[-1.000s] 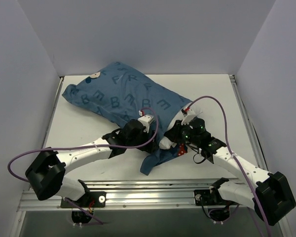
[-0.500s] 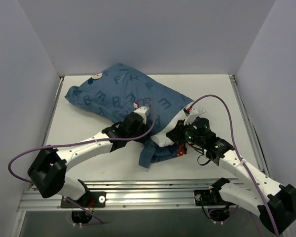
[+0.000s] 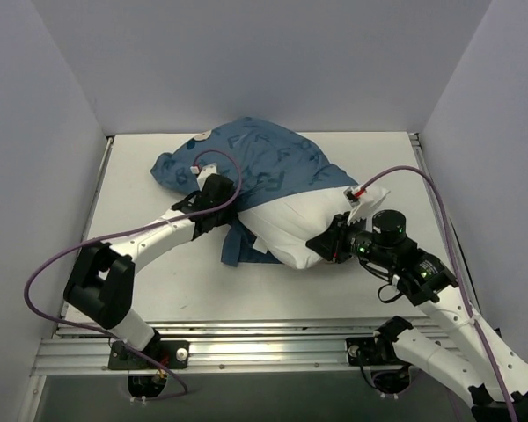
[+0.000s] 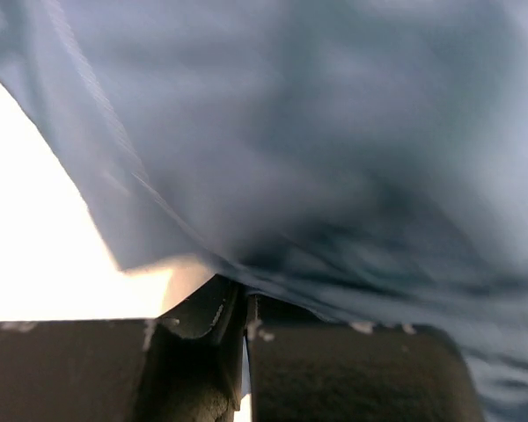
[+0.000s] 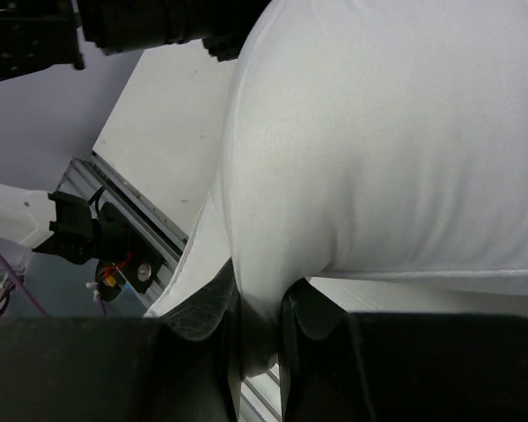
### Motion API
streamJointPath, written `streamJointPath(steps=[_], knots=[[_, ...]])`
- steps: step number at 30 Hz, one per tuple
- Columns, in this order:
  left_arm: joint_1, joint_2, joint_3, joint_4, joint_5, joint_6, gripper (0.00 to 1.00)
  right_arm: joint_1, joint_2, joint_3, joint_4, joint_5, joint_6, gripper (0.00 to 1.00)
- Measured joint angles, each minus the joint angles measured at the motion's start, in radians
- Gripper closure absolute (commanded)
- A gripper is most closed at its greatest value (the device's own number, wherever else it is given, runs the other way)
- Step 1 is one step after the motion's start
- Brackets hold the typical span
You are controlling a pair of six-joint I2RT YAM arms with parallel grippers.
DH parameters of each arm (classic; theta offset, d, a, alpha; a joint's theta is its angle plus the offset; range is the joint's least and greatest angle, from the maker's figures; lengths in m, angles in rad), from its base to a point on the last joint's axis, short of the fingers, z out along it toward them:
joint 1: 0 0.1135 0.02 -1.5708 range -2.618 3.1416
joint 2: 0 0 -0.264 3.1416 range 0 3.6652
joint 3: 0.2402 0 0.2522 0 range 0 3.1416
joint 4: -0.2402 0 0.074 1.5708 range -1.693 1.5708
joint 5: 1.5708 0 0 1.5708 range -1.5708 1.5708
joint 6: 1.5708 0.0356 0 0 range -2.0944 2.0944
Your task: Remove the pillowcase from the pillow
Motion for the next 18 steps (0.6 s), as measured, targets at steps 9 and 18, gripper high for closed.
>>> streamJointPath(steps=[9, 18], knots=[[0.182, 0.205, 0.063, -0.002, -0.050, -0.072, 0.72, -0.001, -0.026, 0.083, -0.012, -0.132, -0.009, 0.80], [0.090, -0.105, -0.004, -0.117, -0.087, 0.003, 0.13, -0.008, 0.063, 0.085, -0.119, 0.049, -0.032, 0.32]])
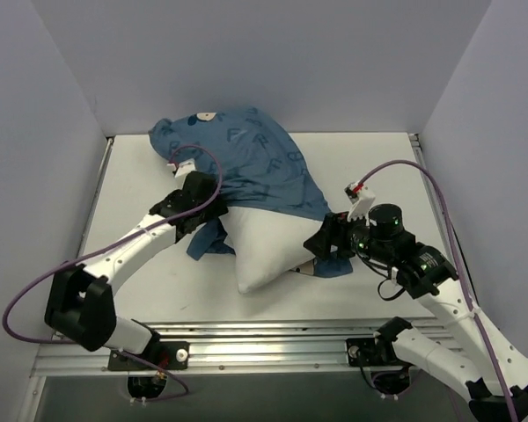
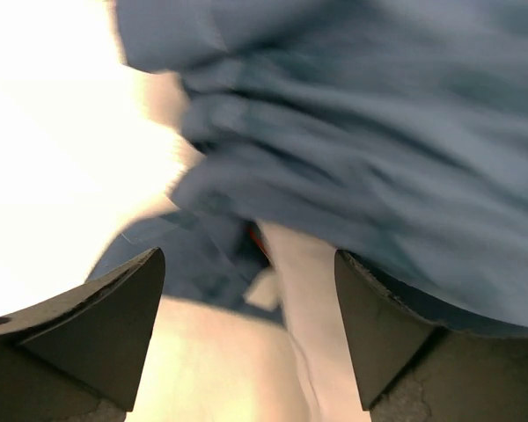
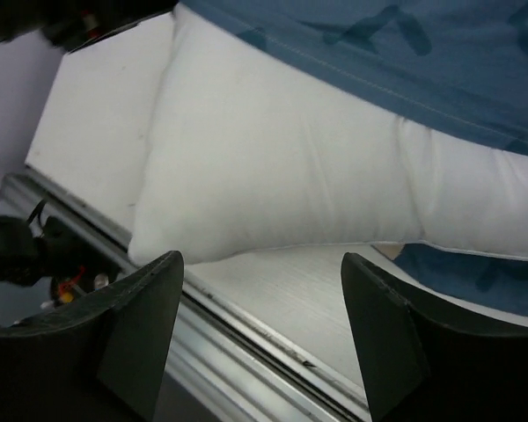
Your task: Remove the pillowcase from the pillow
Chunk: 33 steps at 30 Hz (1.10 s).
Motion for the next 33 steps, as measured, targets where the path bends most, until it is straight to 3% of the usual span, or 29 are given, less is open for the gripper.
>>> streamJointPath(steps=[5, 12, 20, 24, 30, 31, 33], knots=[[-0.207, -0.140, 0.083, -0.105, -0.010, 0.095, 0.13, -0.019, 0.045, 0.024, -0.024, 0.165, 0.017, 0.23], [-0.371, -0.062, 0.284, -0.113, 0.039, 0.369, 0.14, -0.117, 0.016, -0.076, 0.010, 0.304, 0.116, 0.07], [-0.424, 0.241, 0.580, -0.083, 0.169, 0.650, 0.15, -0.288, -0.007, -0.318, 0.170, 0.163, 0.271, 0.02], [-0.425, 0.380, 0.724, -0.092, 0.245, 0.733, 0.16, -0.334, 0.010, -0.428, 0.334, 0.056, 0.342, 0.03], [-0.425, 0.528, 0.877, -0.123, 0.314, 0.808, 0.17, -0.346, 0.079, -0.505, 0.563, -0.023, 0.390, 0.12], [-0.425, 0.542, 0.889, -0.126, 0.321, 0.815, 0.18, -0.346, 0.094, -0.508, 0.596, -0.026, 0.391, 0.16], [-0.424, 0.567, 0.906, -0.137, 0.334, 0.830, 0.18, -0.347, 0.135, -0.514, 0.669, -0.029, 0.386, 0.42]])
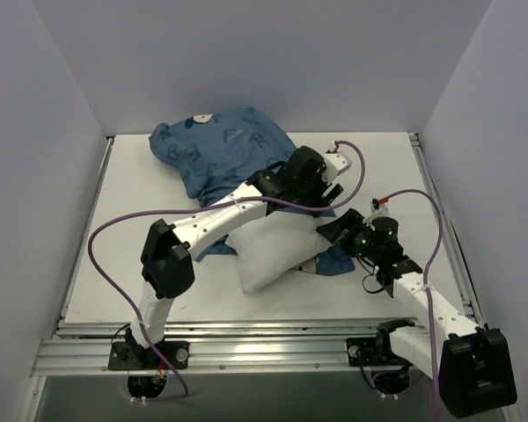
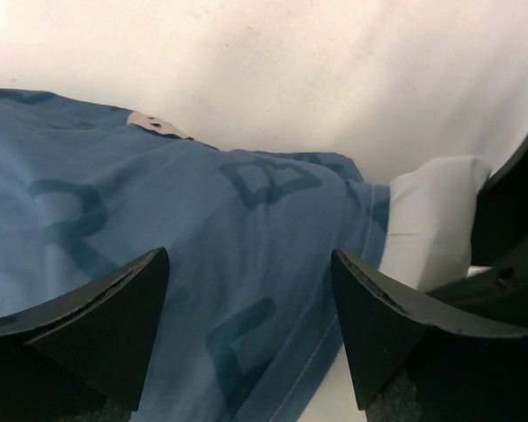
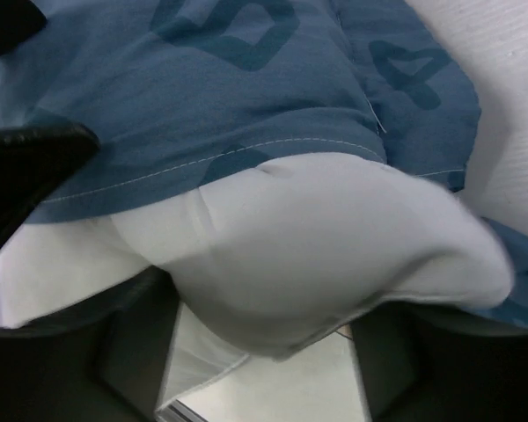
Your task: Remove the pillowcase from the pillow
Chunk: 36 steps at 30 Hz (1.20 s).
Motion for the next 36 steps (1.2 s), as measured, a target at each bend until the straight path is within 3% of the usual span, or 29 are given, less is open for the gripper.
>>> streamJointPath(steps=[1, 3, 4, 9, 19, 23, 24, 27, 36], knots=[[0.000, 0.014, 0.012, -0.010, 0.008, 0.005, 0.18, 0.000, 0.034, -0.005, 0.043, -0.006, -0.005, 0.75], [0.001, 0.045, 0.045, -0.028, 0.018, 0.011, 0.18, 0.000, 0.095, -0.018, 0.119, -0.022, -0.009, 0.98], [0.002, 0.064, 0.071, -0.042, 0.021, 0.014, 0.18, 0.000, 0.122, -0.023, 0.148, -0.028, -0.010, 1.00], [0.007, 0.173, 0.229, -0.105, 0.020, 0.026, 0.18, -0.004, 0.159, -0.045, 0.232, -0.052, -0.031, 1.00], [0.016, 0.301, 0.401, -0.204, 0.010, 0.032, 0.18, 0.000, 0.089, -0.044, 0.196, -0.053, -0.116, 1.00], [0.016, 0.326, 0.408, -0.227, -0.002, 0.030, 0.44, 0.019, 0.081, -0.035, 0.164, -0.034, -0.142, 1.00], [0.016, 0.331, 0.411, -0.231, -0.004, 0.030, 0.64, 0.027, 0.080, -0.028, 0.150, -0.023, -0.149, 1.00], [0.016, 0.343, 0.417, -0.243, -0.005, 0.023, 0.97, 0.053, 0.072, -0.007, 0.112, 0.006, -0.171, 1.00], [0.050, 0.338, 0.415, -0.256, -0.008, -0.071, 0.98, 0.082, -0.068, 0.062, -0.095, 0.097, -0.236, 1.00]])
